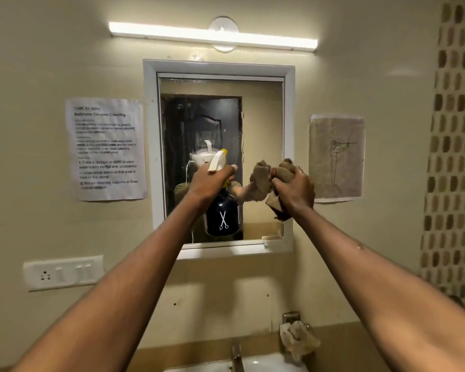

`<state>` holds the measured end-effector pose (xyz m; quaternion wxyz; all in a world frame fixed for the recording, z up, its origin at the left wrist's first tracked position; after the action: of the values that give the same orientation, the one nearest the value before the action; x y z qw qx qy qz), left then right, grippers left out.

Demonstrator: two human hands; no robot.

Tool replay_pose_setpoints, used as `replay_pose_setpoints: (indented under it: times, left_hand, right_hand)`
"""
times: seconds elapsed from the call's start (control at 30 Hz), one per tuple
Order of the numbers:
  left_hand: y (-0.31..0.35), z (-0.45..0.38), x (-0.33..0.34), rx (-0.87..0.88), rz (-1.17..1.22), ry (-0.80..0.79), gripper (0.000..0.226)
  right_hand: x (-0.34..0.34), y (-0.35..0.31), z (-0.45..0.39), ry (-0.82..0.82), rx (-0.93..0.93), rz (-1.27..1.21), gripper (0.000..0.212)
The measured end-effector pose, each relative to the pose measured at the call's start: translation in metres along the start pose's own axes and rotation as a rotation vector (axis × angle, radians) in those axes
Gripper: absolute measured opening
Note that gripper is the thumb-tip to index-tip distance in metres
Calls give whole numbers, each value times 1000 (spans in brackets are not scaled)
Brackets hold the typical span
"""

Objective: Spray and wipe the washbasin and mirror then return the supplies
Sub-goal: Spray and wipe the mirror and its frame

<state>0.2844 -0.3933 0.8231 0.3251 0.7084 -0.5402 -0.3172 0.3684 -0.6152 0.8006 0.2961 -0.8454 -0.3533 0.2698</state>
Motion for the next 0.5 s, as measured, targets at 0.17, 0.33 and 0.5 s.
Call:
replay_pose_setpoints:
  times: [0.17, 0.33, 0.5]
  left_hand:
    - [8, 8, 11, 53, -76, 25, 19]
    - [7, 12, 12, 58, -99, 92, 34]
    - [8, 24, 10, 60, -108, 135, 10]
  right_hand:
    - [-6, -42, 8, -64, -159, -180, 36]
    - [-6, -70, 20, -125, -263, -327, 36]
    - [10, -76, 35, -221, -243, -437, 37]
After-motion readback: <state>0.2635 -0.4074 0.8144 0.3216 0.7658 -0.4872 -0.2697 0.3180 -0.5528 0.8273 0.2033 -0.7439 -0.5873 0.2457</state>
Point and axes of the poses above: each hand's wrist, its own z-axis away from the middle knuckle, its own x-axis out of the palm, y = z × x, the point moved 10 cm from there along -z, towards the middle knuckle, and after that the axes turned 6 degrees about z, right-handed, at the moved point
